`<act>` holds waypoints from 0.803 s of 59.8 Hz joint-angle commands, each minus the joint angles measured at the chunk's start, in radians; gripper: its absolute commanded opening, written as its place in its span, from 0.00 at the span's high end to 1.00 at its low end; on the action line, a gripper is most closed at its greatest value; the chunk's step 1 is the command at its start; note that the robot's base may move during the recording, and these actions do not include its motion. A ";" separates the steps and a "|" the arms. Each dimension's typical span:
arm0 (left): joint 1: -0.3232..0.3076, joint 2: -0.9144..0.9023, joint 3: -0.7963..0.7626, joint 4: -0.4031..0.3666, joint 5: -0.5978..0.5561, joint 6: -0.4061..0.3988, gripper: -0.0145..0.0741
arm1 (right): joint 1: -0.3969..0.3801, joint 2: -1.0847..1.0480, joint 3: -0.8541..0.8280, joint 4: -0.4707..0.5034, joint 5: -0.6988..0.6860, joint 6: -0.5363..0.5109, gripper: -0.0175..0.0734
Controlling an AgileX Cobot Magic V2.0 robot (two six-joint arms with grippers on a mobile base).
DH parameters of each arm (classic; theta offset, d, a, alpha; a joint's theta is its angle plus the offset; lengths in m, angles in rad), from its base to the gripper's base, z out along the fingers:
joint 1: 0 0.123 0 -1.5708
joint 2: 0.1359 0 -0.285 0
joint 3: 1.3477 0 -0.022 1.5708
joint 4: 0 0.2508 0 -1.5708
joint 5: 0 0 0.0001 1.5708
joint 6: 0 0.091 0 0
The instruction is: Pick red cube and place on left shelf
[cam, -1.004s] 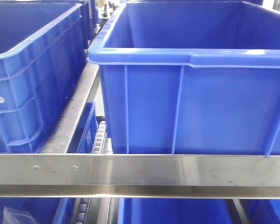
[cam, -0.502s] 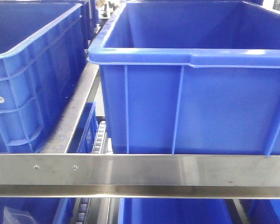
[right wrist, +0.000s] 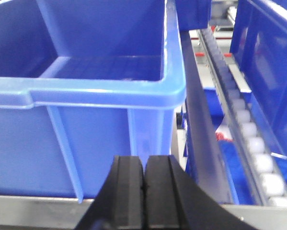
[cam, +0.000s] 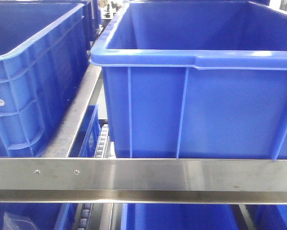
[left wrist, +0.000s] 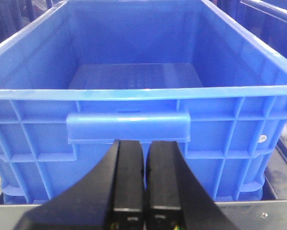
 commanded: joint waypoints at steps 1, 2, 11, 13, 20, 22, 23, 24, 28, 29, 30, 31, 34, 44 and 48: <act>-0.006 -0.016 0.023 -0.003 -0.088 -0.001 0.72 | -0.007 -0.023 -0.016 -0.039 -0.108 -0.006 0.75; -0.006 -0.016 0.023 -0.003 -0.088 -0.001 0.72 | -0.007 -0.023 -0.016 -0.047 -0.108 -0.006 0.75; -0.006 -0.016 0.023 -0.003 -0.088 -0.001 0.72 | -0.007 -0.023 -0.016 -0.086 -0.127 0.019 0.75; -0.006 -0.016 0.023 -0.003 -0.088 -0.001 0.72 | -0.007 -0.023 -0.016 -0.099 -0.132 0.032 0.75; -0.006 -0.016 0.023 -0.003 -0.088 -0.001 0.72 | -0.007 -0.023 -0.016 -0.151 -0.147 0.080 0.75; -0.006 -0.016 0.023 -0.003 -0.088 -0.001 0.72 | -0.007 -0.023 -0.016 -0.159 -0.148 0.086 0.75; -0.006 -0.016 0.023 -0.003 -0.088 -0.001 0.72 | -0.007 -0.023 -0.016 -0.160 -0.148 0.086 0.75; -0.006 -0.016 0.023 -0.003 -0.088 -0.001 0.72 | -0.007 -0.023 -0.016 -0.160 -0.149 0.086 0.75; -0.006 -0.016 0.023 -0.003 -0.088 -0.001 0.72 | -0.007 -0.023 -0.016 -0.160 -0.149 0.086 0.75; -0.006 -0.016 0.023 -0.003 -0.088 -0.001 0.72 | -0.007 -0.023 -0.016 -0.160 -0.149 0.086 0.75; -0.006 -0.016 0.023 -0.003 -0.088 -0.001 0.72 | -0.007 -0.023 -0.016 -0.160 -0.149 0.086 0.75; -0.006 -0.016 0.023 -0.003 -0.088 -0.001 0.72 | -0.007 -0.023 -0.016 -0.160 -0.149 0.086 0.75; -0.006 -0.016 0.023 -0.003 -0.088 -0.001 0.72 | -0.007 -0.023 -0.016 -0.160 -0.147 0.086 0.75; -0.006 -0.016 0.023 -0.003 -0.088 -0.001 0.72 | -0.007 -0.023 -0.016 -0.160 -0.126 0.086 0.75; -0.006 -0.016 0.023 -0.003 -0.088 -0.001 0.72 | -0.007 -0.023 -0.016 -0.160 -0.125 0.086 0.75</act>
